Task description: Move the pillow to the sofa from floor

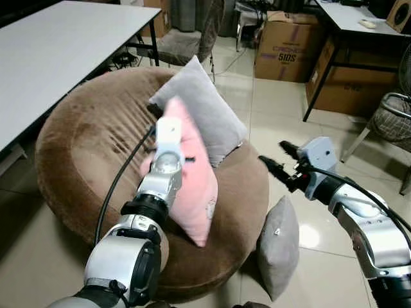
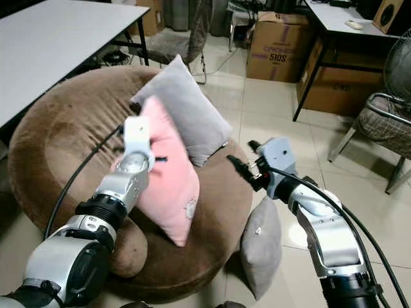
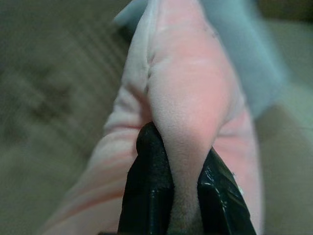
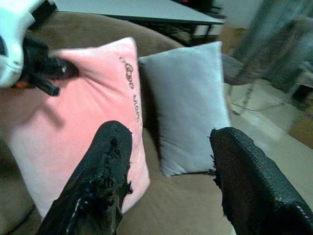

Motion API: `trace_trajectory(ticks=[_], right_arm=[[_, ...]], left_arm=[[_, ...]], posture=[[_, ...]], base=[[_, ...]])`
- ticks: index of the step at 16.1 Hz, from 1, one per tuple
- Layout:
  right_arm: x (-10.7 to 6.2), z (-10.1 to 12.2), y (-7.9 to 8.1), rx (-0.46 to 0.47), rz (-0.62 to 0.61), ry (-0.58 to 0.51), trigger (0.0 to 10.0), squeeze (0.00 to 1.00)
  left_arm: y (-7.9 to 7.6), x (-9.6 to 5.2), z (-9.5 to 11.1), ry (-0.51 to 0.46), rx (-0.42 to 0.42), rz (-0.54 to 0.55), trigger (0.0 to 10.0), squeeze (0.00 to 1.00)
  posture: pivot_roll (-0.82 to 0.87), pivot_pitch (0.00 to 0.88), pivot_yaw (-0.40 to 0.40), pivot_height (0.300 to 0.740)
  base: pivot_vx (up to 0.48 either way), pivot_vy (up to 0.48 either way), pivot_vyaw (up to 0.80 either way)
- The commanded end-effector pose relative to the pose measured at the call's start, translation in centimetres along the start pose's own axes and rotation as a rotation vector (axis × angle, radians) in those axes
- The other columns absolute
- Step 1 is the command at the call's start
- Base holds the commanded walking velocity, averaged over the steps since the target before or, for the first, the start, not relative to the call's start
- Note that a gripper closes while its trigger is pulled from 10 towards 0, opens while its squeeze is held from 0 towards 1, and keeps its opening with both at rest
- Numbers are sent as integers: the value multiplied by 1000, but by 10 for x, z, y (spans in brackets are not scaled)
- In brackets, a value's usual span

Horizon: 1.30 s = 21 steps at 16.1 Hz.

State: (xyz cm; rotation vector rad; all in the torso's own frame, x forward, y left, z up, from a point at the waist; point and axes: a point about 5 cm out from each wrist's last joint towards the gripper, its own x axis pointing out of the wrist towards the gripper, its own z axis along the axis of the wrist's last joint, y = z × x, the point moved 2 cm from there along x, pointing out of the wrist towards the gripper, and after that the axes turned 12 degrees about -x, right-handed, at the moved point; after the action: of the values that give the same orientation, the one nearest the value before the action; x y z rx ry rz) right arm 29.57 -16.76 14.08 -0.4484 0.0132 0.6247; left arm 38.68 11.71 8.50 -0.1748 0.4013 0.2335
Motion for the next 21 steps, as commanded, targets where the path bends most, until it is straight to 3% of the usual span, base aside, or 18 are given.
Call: trace_trajectory(ticks=[1, 3, 6, 9, 13, 14, 16, 19, 21], right_arm=[[3, 7, 0, 2, 49, -24, 10000, 0], [1, 8, 9, 28, 147, -32, 10000, 0], [-16, -2, 32, 51, 414, 27, 10000, 0], [-23, -8, 34, 55, 504, 67, 10000, 0], [-24, -7, 31, 38, 538, 73, 10000, 0], [-23, -5, 31, 38, 539, 64, 10000, 0], [-23, -7, 29, 18, 522, 80, 10000, 0], [-25, -10, 27, 43, 499, 92, 10000, 0], [-21, -1, 21, 68, 407, 17, 10000, 0]], left_arm=[[10, 3, 12, -48, -16, 92, 10000, 0], [21, 4, 14, -51, -30, 162, 10000, 0], [27, -1, 14, -59, -74, 290, 10000, 0], [24, -8, 13, -57, -138, 348, 10000, 0], [21, -12, 3, -14, -116, 360, 10000, 39], [23, -12, 3, -13, -123, 362, 10000, 1000], [24, -12, 5, -10, -153, 335, 10000, 1000], [17, -10, 34, -196, -88, 169, 10000, 1000], [20, -14, 52, -280, -67, 84, 10000, 1000]], posture=[[-40, 0, 5, 740], [-37, 0, 1, 740], [-28, 0, -7, 740], [-25, 0, -16, 740], [-26, 0, -16, 740], [-26, 0, -13, 740], [-26, 0, -12, 740], [-27, 0, -5, 740], [-25, 0, 0, 740]], base=[[0, 0, 0], [0, 0, 0], [0, 0, 0], [0, 0, 0], [0, 0, 0], [0, 0, 0], [0, 0, 0], [0, 0, 0], [0, 0, 0]])
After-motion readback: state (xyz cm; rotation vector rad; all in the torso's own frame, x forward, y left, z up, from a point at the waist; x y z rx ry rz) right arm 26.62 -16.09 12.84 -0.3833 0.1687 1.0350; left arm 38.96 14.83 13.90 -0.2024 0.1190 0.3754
